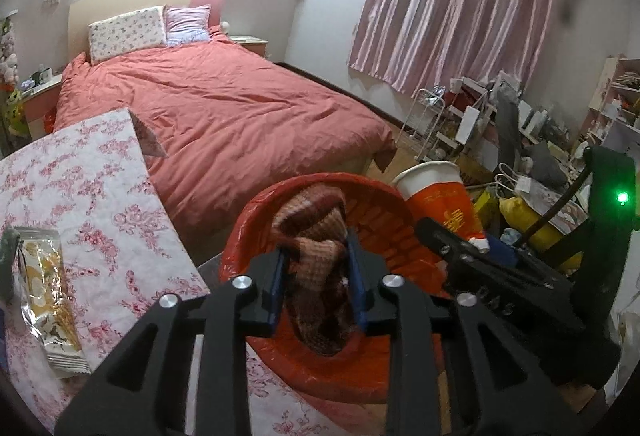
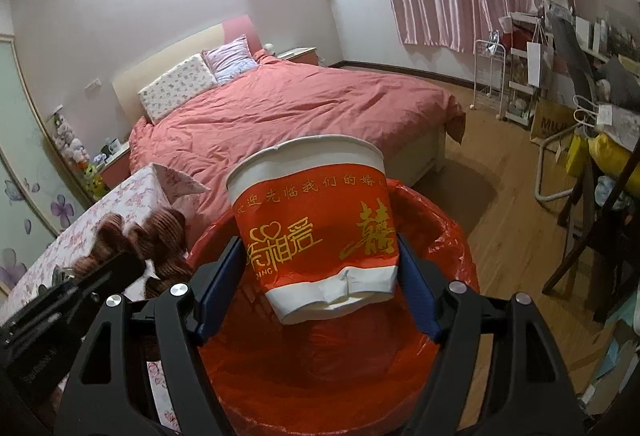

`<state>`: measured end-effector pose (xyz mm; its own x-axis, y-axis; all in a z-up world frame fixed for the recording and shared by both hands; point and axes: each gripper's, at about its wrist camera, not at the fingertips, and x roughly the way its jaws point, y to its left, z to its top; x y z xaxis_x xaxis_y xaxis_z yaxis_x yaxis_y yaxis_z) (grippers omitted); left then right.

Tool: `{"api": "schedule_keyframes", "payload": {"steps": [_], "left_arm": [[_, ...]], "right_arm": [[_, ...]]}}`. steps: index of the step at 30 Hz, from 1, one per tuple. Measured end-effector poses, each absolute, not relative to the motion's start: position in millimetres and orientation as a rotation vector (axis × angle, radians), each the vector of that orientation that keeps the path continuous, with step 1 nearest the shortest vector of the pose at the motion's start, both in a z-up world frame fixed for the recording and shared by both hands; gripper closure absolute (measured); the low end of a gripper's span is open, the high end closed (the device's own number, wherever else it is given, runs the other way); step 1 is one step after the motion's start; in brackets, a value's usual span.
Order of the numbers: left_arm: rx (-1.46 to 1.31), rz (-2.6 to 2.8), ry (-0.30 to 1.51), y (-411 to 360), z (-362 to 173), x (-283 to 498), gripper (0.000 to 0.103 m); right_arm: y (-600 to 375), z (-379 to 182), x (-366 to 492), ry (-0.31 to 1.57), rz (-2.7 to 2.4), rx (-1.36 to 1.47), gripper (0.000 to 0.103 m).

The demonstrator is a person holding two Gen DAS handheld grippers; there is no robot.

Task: Collect trash
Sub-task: 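Carry the cup and checked cloth to the orange basket and release both, then grasp the snack wrapper with the right tool while the left tool grasps the blue tissue pack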

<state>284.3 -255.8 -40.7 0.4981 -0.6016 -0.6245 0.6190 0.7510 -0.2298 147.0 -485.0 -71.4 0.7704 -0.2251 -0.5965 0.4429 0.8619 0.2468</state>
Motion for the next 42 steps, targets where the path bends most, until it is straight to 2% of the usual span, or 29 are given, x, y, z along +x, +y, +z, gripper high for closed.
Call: {"api": "schedule_keyframes", "payload": {"steps": [1,4,16,22,33,42], "left_arm": [[0.027,-0.728,0.75,-255.2,-43.0,285.9,0.062],[0.028,-0.703,0.748,-248.3,-44.7,287.4,0.054],[0.055,-0.517,0.703,-175.4,-29.9,273.0,0.033],[0.051,-0.386,0.688,-109.4,-27.5,264.2,0.03],[-0.017,-0.149,0.719,23.0,-40.8,269.7,0.029],[-0.038,-0.093,0.726,58.0,-46.8,267.3,0.024]], "right_arm": [[-485.8,-71.8,146.7,0.591,-0.372,0.392,0.028],[-486.1,-71.2,143.0,0.593,-0.386,0.397,0.022],[-451.3,-44.0,140.8,0.581,-0.332,0.33,0.022],[-406.1,-37.1,146.8,0.603,-0.228,0.277,0.024],[-298.5,-50.2,187.2,0.736,0.013,0.183,0.028],[-238.5,-73.2,212.7,0.805,0.081,0.096,0.031]]}}
